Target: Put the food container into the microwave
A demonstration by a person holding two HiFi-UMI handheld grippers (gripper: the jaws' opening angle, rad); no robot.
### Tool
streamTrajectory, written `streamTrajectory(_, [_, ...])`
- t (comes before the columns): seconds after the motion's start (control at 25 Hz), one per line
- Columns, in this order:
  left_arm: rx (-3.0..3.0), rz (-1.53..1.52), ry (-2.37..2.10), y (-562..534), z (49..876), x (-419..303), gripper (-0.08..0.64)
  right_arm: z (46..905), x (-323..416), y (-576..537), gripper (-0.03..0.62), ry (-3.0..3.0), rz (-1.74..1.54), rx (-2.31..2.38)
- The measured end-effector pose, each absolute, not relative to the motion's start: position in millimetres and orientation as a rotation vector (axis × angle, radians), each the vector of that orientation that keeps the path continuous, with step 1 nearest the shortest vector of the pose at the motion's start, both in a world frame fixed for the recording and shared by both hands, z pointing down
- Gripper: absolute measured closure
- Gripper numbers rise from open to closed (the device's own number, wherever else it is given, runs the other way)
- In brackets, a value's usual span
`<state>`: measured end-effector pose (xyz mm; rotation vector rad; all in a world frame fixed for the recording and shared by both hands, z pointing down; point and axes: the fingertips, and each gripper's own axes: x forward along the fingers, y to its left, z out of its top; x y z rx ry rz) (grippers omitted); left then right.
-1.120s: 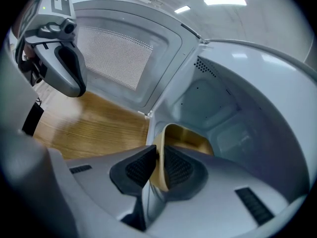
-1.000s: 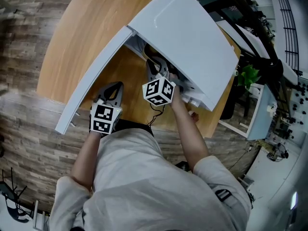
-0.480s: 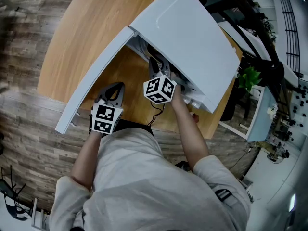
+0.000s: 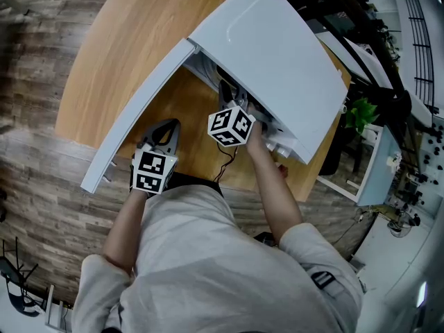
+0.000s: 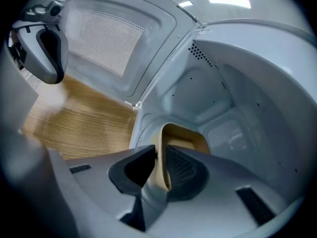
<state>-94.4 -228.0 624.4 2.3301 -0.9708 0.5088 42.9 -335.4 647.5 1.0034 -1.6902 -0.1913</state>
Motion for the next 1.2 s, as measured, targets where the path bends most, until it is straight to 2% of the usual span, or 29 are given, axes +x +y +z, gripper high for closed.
streamTrajectory(0.32, [2.331, 0.519, -0.975, -227.7, 623.6, -96.6, 0.548, 648.3, 46.6, -342.4, 0.494, -1.666, -0.196, 1.036])
streamTrajectory(0.6, [2.333, 0.526, -0.974, -225.1, 623.2, -99.1, 0.548, 647.2, 43.0, -338.6, 0.419, -1.703, -0.113, 1.099])
streamTrajectory(0.76, [2.344, 0.530, -0.967, -224.4, 620.8, -101.2, 0.548, 642.9, 42.9, -334.5, 0.397, -1.724, -0.058, 1.157])
streamTrajectory(1.2, [2.373, 0.559, -0.918, -211.1, 618.7, -107.3, 0.548, 623.2, 39.3, -303.9, 0.383, -1.829, 0.130, 1.367])
